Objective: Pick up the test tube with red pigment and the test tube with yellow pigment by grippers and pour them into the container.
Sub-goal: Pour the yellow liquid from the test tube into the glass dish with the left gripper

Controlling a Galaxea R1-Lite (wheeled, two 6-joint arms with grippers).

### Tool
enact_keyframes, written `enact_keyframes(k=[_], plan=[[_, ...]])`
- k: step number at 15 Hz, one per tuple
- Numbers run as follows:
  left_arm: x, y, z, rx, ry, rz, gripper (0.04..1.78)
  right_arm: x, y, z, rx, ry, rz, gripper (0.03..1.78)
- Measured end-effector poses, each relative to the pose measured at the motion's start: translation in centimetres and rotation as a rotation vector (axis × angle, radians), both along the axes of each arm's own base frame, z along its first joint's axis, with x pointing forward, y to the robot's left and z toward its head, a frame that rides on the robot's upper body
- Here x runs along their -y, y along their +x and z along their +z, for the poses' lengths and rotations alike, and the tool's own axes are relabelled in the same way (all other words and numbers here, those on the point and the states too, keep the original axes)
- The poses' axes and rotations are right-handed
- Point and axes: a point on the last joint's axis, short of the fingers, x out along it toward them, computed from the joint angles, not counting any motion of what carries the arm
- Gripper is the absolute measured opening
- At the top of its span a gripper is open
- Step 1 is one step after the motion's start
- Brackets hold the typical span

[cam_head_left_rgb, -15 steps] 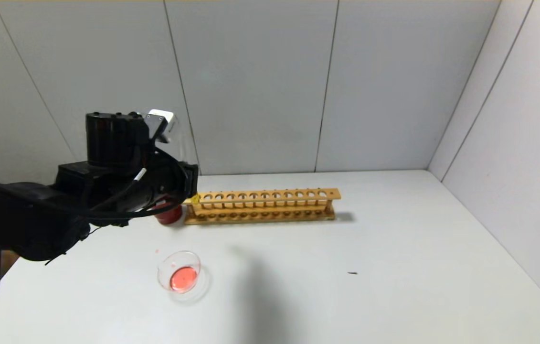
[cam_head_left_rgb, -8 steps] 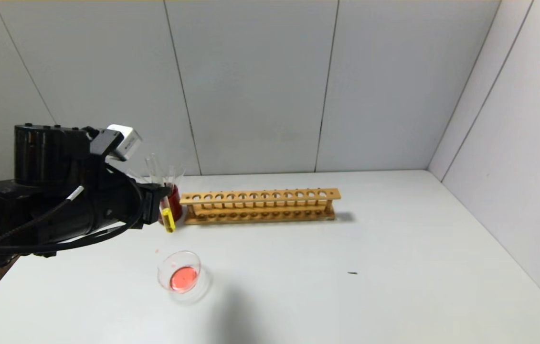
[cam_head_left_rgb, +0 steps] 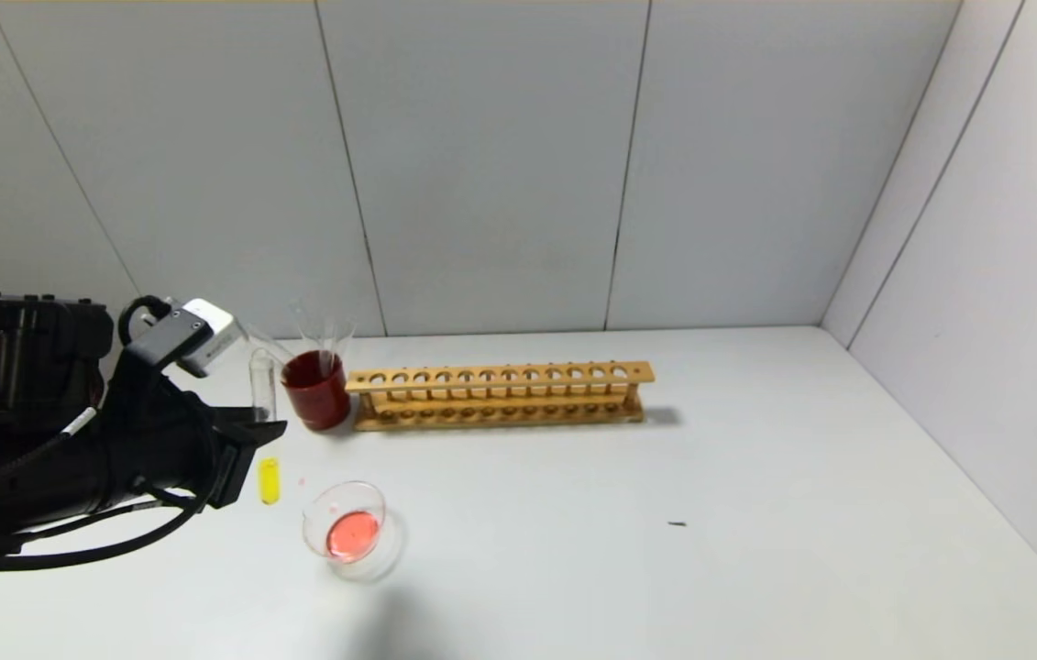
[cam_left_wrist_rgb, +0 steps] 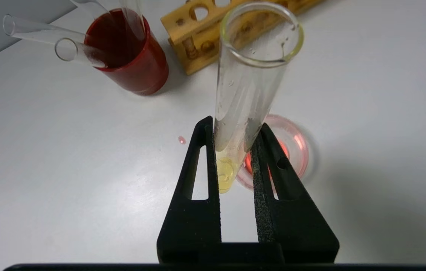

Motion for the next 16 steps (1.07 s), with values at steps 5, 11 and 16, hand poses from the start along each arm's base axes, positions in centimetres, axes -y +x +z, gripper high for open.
enact_keyframes(k=[5,11,16], plan=[[-0.2,-0.6,-1.6,0.003,0.202,-0.116,0.3,0.0,0.0,0.0,0.0,0.0,0.0,1.75],[-1.5,-0.5,-2.0,0.055,0.415,-0.197,0.3,0.0,0.0,0.0,0.0,0.0,0.0,1.75],[-2.0,-0.4,-2.3,0.092,0.575,-0.279,0.3,0.0,0.0,0.0,0.0,0.0,0.0,1.75]])
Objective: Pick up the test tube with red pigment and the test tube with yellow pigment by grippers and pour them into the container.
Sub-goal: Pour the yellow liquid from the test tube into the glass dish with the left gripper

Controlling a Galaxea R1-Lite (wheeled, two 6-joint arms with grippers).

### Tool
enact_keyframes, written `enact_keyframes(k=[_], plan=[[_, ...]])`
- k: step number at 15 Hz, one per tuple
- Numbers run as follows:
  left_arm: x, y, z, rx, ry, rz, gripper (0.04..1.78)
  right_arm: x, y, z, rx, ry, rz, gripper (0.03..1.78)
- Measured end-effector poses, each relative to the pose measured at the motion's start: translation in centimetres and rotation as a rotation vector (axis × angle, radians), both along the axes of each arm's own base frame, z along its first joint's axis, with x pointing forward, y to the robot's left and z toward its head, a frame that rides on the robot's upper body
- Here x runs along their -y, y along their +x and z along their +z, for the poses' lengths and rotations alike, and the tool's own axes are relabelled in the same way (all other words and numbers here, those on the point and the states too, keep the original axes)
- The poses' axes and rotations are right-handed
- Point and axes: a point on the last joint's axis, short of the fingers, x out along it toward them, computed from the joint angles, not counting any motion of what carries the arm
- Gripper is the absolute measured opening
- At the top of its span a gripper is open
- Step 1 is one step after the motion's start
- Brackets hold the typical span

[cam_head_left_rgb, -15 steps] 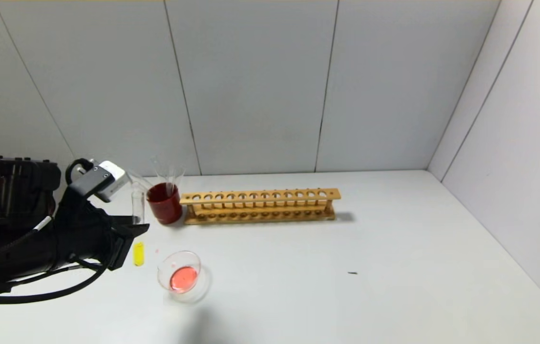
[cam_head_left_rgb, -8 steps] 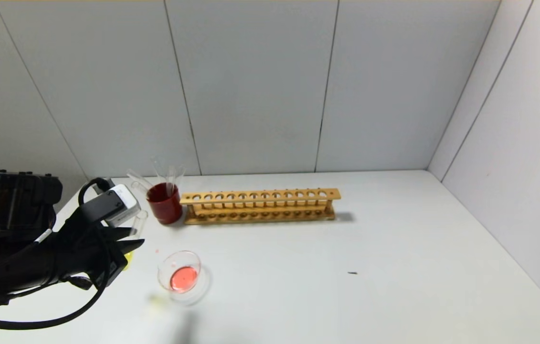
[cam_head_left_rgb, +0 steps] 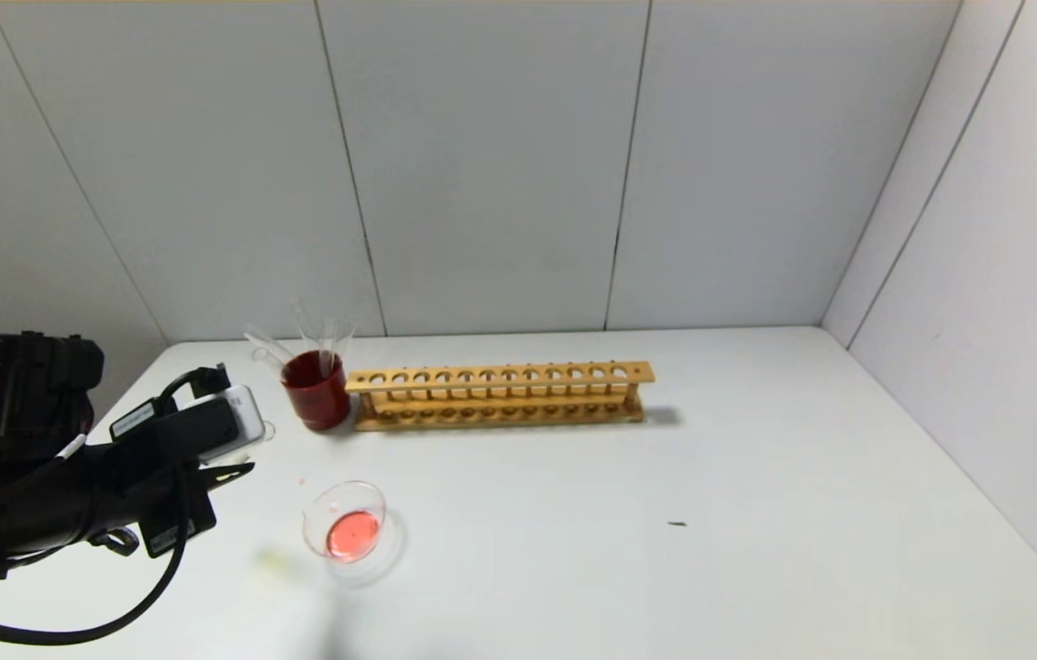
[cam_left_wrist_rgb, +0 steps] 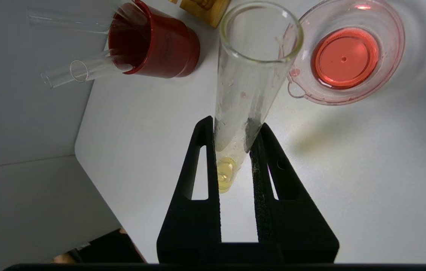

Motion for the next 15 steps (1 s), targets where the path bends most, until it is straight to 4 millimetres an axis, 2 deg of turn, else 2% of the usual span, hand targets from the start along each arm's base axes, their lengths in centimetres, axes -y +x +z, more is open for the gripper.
enact_keyframes(k=[8,15], plan=[[0.1,0.9,-1.3,0.016,0.211,-0.149,0.3,0.0,0.0,0.0,0.0,0.0,0.0,1.75],[0.1,2.3,-1.5,0.106,0.355,-0.242,0.3,0.0,0.0,0.0,0.0,0.0,0.0,1.75]])
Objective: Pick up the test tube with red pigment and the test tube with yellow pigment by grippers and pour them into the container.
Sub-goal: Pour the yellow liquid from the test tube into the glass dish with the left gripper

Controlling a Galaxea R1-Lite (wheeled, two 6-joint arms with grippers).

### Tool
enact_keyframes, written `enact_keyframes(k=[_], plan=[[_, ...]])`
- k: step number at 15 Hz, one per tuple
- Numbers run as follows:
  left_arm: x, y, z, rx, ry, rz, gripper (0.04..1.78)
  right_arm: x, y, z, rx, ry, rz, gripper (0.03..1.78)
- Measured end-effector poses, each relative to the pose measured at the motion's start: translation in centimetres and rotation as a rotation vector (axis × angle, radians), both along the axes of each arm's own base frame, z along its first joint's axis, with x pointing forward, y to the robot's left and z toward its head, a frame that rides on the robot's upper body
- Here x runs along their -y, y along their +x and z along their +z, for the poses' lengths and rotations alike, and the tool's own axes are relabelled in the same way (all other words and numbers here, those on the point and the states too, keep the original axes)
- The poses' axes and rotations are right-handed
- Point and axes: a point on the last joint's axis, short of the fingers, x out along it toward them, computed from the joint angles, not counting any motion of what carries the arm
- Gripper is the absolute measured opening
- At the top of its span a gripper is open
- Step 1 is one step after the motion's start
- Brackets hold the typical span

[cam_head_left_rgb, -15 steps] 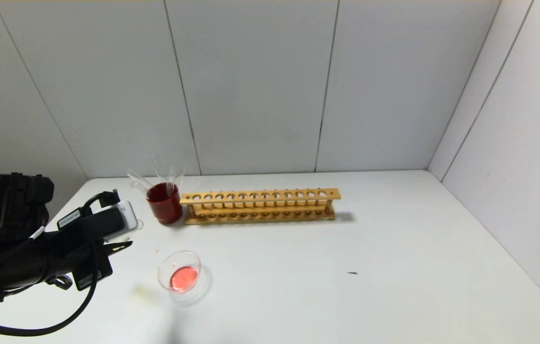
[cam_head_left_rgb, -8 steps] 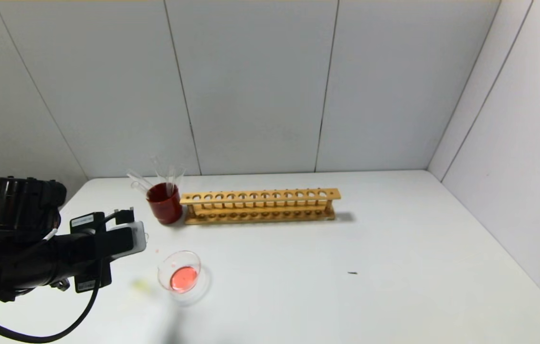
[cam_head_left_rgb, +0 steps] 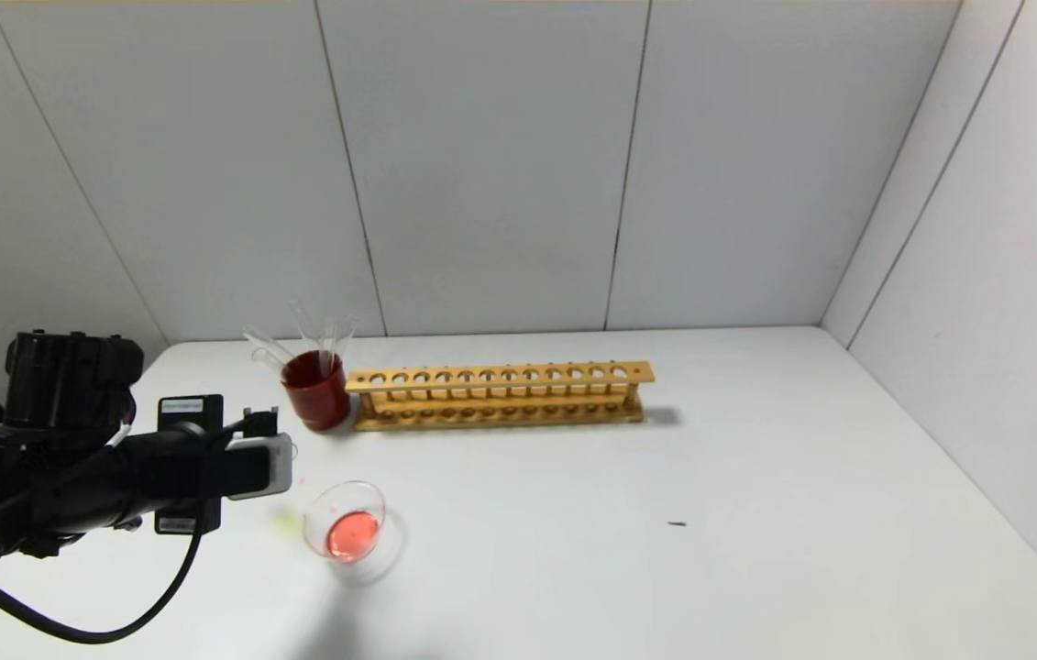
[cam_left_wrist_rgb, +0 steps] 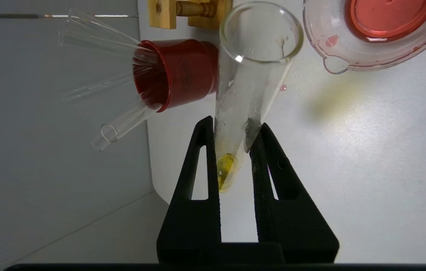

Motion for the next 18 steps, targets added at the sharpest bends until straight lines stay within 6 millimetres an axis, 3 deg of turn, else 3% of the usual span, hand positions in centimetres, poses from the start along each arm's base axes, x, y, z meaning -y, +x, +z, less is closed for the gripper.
enact_keyframes(k=[18], plan=[[0.2,2.1,-1.9,0.079,0.275,-0.19,0.3,0.0,0.0,0.0,0.0,0.0,0.0,1.75]])
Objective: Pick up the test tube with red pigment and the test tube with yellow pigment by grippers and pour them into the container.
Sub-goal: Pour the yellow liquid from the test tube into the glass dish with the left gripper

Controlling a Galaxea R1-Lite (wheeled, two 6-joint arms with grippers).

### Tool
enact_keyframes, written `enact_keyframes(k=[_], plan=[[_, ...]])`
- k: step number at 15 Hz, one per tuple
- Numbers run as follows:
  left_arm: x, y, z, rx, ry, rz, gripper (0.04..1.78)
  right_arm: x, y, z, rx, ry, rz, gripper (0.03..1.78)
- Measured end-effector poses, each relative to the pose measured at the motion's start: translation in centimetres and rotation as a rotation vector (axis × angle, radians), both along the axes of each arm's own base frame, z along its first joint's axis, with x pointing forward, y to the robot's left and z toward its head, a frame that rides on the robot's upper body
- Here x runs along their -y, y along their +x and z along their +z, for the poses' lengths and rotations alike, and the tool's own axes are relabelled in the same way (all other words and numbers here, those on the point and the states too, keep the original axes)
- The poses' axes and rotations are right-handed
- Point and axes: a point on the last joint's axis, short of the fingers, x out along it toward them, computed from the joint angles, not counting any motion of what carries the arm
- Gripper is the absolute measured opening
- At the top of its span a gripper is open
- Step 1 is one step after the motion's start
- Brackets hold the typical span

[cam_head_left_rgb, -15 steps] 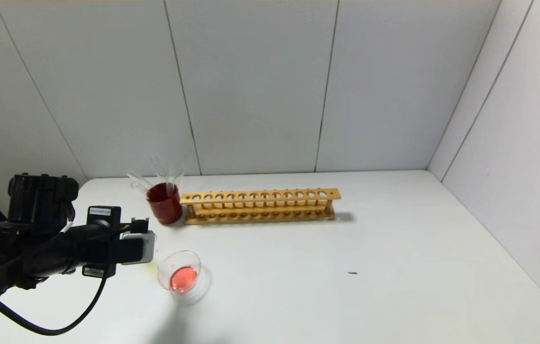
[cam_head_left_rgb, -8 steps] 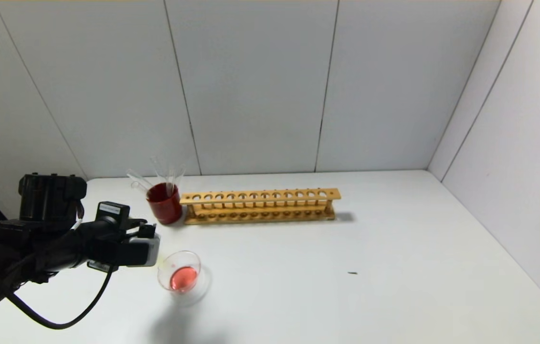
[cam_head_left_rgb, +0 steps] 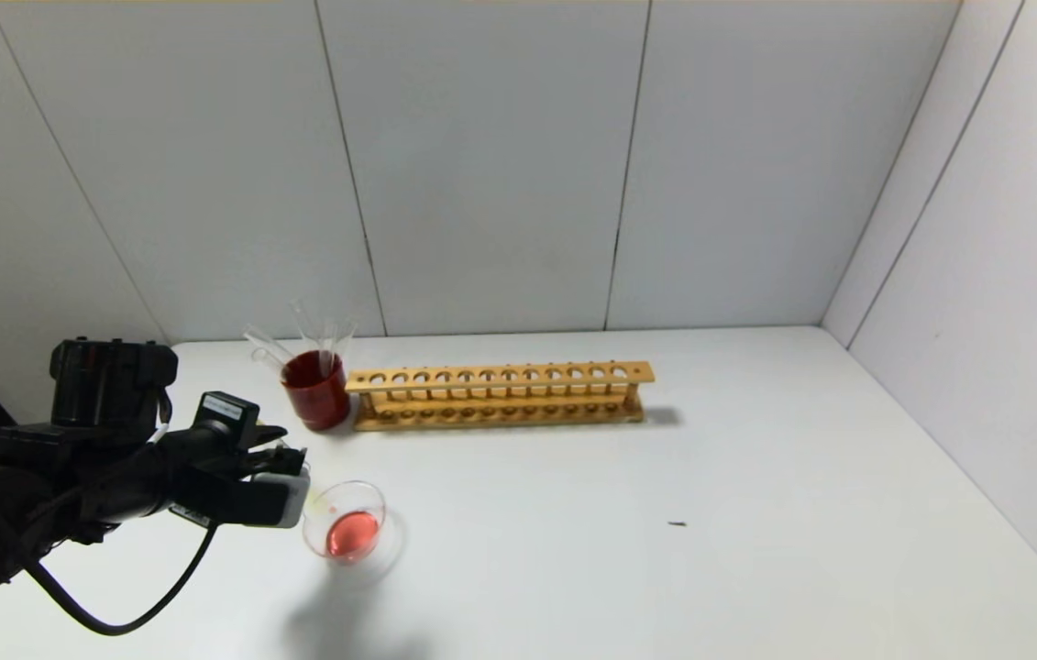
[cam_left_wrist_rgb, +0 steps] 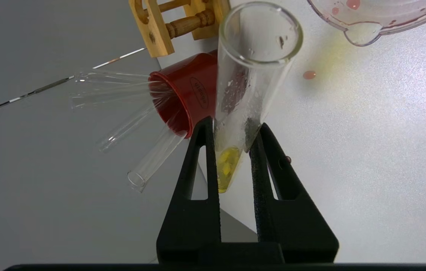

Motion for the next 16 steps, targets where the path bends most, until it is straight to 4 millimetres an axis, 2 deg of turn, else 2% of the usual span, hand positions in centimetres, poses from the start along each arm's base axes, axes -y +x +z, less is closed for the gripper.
enact_keyframes(k=[5,16], plan=[[0.1,1.1,0.3,0.08,0.059,-0.043,0.3,0.0,0.0,0.0,0.0,0.0,0.0,1.75],[0.2,1.5,-0.3,0.092,0.168,-0.116,0.3,0.0,0.0,0.0,0.0,0.0,0.0,1.75]])
